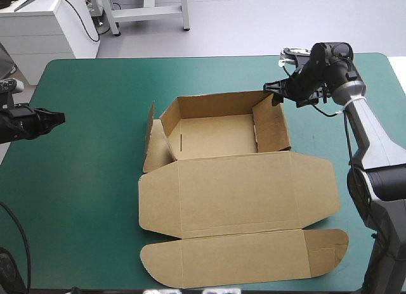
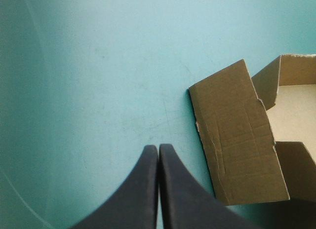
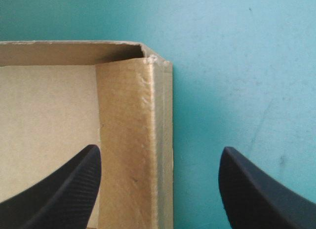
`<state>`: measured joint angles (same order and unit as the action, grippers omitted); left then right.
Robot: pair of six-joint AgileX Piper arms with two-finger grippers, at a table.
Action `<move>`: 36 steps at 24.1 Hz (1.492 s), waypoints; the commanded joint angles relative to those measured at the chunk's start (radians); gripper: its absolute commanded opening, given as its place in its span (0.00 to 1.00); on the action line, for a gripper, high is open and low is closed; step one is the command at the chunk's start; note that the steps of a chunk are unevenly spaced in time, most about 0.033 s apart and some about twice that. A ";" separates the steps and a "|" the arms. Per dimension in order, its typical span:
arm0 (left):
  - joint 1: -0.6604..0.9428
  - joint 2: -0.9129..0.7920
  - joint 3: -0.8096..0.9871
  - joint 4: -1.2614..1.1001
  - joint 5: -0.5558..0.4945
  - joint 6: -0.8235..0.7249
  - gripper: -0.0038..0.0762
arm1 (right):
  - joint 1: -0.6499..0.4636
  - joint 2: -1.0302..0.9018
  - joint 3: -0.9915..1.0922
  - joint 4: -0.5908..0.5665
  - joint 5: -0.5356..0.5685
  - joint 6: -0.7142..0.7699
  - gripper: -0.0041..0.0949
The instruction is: Fold the box
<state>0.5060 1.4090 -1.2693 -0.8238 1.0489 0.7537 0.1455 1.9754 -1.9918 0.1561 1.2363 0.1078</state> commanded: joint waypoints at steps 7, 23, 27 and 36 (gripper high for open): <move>-0.001 -0.032 -0.025 -0.053 -0.008 -0.002 0.04 | 0.019 -0.131 0.141 0.031 0.010 -0.019 0.70; -0.001 -0.032 -0.024 -0.049 -0.008 -0.004 0.04 | 0.048 -0.043 0.229 0.008 -0.044 -0.051 0.51; -0.001 -0.032 -0.024 -0.048 -0.008 -0.004 0.04 | 0.048 -0.049 0.220 0.004 -0.028 -0.085 0.04; -0.001 -0.032 -0.024 -0.052 0.021 0.014 0.04 | 0.046 -0.159 0.160 -0.032 0.009 -0.241 0.04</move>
<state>0.5060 1.4090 -1.2678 -0.8089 1.0959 0.7651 0.1940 1.9361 -1.7903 0.1109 1.2249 -0.0884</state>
